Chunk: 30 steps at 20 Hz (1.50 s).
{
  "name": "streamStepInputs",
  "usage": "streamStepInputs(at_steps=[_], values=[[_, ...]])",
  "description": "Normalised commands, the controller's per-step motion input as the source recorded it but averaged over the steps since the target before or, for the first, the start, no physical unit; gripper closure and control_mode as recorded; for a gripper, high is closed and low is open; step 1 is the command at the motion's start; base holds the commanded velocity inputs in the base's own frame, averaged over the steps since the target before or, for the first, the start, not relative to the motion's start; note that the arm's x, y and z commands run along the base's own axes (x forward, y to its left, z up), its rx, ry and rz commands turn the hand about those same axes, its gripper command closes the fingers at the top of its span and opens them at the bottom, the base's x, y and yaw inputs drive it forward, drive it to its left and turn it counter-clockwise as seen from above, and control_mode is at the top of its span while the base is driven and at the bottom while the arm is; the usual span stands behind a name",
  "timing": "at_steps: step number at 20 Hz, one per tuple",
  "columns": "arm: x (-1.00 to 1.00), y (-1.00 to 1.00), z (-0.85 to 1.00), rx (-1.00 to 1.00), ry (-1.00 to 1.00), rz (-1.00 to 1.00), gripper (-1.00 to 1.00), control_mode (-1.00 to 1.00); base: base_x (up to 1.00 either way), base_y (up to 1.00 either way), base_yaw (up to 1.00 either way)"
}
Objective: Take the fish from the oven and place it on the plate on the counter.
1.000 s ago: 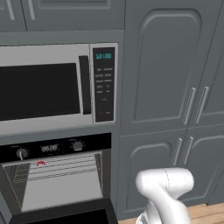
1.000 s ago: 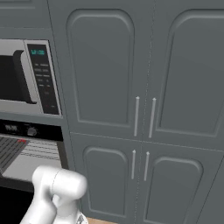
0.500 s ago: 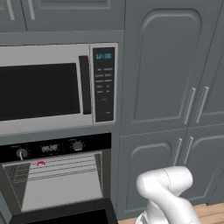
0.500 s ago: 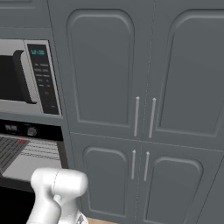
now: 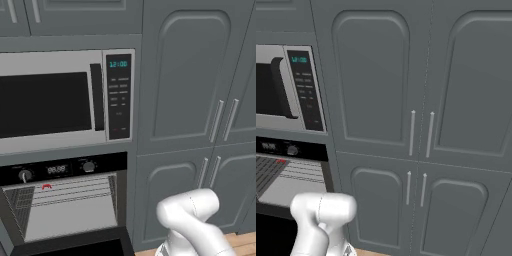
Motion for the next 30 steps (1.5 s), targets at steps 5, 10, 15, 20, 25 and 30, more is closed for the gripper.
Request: streamStepInputs(at_steps=[5, 10, 15, 20, 25, 30], values=[[0.21, -0.09, 0.68, 0.01, -0.03, 0.0, -1.0, -1.0, 0.0, 0.0, 0.0], [1.0, -0.05, 0.02, 0.0, 0.05, 0.0, -1.0, -1.0, 0.0, 0.0, 0.0], [1.0, 0.0, 0.0, 0.0, 0.01, -0.01, -1.0, -1.0, 0.0, 0.0, 0.0], [1.0, 0.0, 0.0, 0.0, 0.0, -0.02, -1.0, -1.0, 0.0, 0.0, 0.0], [1.0, -0.05, 0.0, 0.0, 0.0, -0.05, -1.0, -1.0, 0.0, 0.0, 0.0], [1.0, -0.07, 0.0, 0.0, 0.0, -0.07, -1.0, -1.0, 0.0, 0.0, 0.0]])
